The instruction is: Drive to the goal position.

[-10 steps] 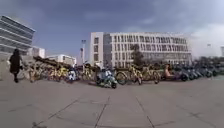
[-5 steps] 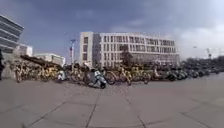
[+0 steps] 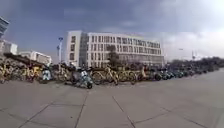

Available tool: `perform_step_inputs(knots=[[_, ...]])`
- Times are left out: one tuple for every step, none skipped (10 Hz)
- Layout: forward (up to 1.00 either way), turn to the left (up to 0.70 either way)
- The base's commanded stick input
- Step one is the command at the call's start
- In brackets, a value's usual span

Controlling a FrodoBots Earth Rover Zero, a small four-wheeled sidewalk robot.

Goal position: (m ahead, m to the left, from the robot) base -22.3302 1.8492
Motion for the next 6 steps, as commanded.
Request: perform_step_inputs(knots=[[0.0,-0.7],[0.0,-0.7],[0.0,-0.7],[0.0,-0.7],[0.0,-0.7],[0.0,-0.7]])
